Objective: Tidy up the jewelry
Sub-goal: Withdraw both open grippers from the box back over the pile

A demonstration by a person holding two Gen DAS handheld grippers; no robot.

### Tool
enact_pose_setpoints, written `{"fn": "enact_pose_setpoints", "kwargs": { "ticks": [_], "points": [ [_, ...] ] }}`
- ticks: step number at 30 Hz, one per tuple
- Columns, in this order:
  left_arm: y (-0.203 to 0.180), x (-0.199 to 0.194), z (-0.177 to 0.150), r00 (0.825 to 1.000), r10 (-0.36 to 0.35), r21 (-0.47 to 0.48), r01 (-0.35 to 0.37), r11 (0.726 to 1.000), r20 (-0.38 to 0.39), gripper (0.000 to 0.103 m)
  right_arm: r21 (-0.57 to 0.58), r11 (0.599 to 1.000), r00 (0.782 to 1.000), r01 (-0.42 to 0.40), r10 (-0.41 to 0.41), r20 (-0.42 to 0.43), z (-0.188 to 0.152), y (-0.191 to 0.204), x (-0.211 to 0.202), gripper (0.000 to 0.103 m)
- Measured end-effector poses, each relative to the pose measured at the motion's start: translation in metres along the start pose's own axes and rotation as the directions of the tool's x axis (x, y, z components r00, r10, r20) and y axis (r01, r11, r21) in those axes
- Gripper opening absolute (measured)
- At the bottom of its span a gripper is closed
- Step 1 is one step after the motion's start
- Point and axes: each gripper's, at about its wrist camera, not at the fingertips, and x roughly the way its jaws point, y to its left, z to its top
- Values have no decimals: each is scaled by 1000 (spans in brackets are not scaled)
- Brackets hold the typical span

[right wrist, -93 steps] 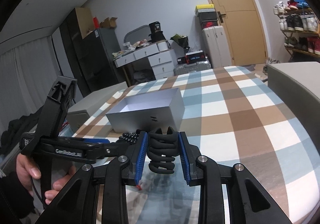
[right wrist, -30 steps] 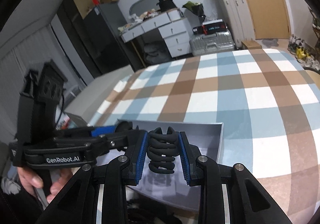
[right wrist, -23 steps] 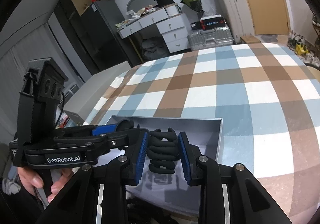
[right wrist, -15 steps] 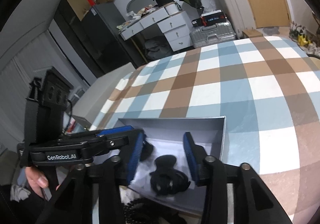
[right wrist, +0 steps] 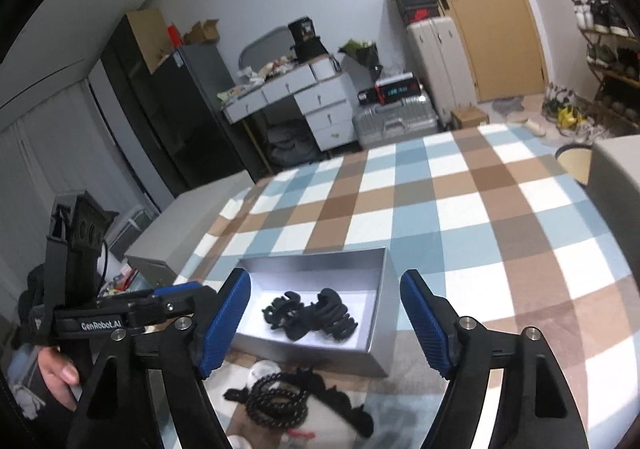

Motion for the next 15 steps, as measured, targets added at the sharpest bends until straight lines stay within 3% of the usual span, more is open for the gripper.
{"fn": "enact_pose_setpoints", "kwargs": {
  "ticks": [3, 5, 6, 10, 15],
  "points": [
    [-8, -14, -6, 998, 48, 16, -48, 999, 36, 71, -6, 1000, 999, -24, 24, 41, -3, 8, -18, 92],
    [-12, -20, -7, 994, 93, 34, -95, 995, 54, 82, 4, 1000, 997, -25, 24, 69, -6, 12, -30, 101],
    [-15, -25, -9, 991, 112, 41, -115, 993, 74, 82, 7, 1000, 996, -24, 23, 85, -8, 14, -36, 103],
    [-20, -42, -20, 981, 130, 37, -136, 990, 145, 89, -1, 1000, 994, -29, 29, 106, -18, 20, -51, 103],
    [-30, -47, -39, 957, 191, 36, -204, 978, 216, 89, -5, 1000, 996, -3, 4, 94, -32, 28, -64, 103]
  ]
}}
